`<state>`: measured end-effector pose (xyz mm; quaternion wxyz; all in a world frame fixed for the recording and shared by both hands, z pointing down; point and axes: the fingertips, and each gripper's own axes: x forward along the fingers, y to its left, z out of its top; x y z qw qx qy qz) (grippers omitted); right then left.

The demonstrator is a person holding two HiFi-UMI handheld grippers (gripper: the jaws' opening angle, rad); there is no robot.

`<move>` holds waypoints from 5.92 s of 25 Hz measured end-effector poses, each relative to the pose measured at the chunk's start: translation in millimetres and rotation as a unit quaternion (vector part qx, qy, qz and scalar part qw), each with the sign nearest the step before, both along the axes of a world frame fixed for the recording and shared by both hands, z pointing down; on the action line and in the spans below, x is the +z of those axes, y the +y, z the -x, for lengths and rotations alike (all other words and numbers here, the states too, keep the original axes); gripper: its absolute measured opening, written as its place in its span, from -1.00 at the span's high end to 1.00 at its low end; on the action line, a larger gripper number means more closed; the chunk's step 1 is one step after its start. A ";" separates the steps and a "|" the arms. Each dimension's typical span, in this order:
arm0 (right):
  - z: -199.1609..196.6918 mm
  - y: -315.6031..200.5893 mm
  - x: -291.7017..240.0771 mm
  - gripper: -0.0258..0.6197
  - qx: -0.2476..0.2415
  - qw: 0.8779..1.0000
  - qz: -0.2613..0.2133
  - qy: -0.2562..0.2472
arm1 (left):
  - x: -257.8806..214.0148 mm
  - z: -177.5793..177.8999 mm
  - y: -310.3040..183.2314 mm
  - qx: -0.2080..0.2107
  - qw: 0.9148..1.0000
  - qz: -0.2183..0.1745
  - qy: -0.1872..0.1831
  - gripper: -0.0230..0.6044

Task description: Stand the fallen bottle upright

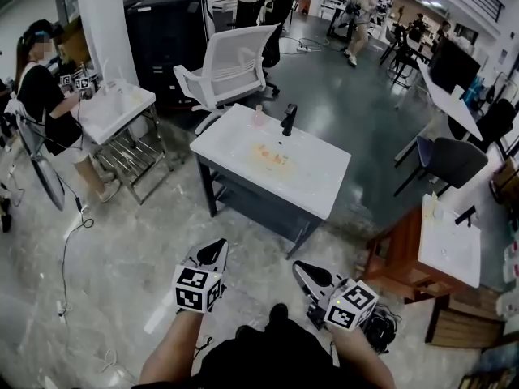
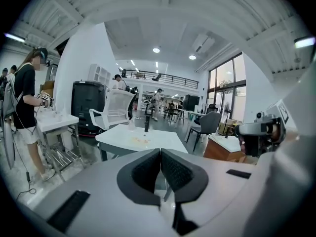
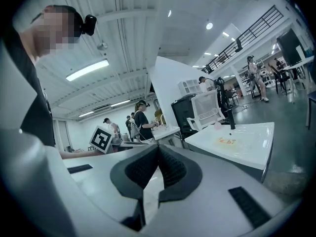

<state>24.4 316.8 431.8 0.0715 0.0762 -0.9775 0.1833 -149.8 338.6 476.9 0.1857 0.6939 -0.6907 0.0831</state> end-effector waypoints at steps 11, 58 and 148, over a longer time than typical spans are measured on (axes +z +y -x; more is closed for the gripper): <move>51.3 -138.7 30.1 0.88 -0.017 0.999 0.025 -0.010 | 23.0 53.4 -108.0 -0.028 0.999 0.029 -0.008 0.87; 122.2 -524.3 100.3 0.88 0.241 0.963 0.118 0.032 | 84.2 54.6 -579.9 0.322 0.941 0.075 -0.066 0.87; 29.6 -538.7 98.3 0.88 0.284 0.946 0.154 0.012 | 94.9 -51.6 -625.2 0.417 0.900 0.052 -0.118 0.60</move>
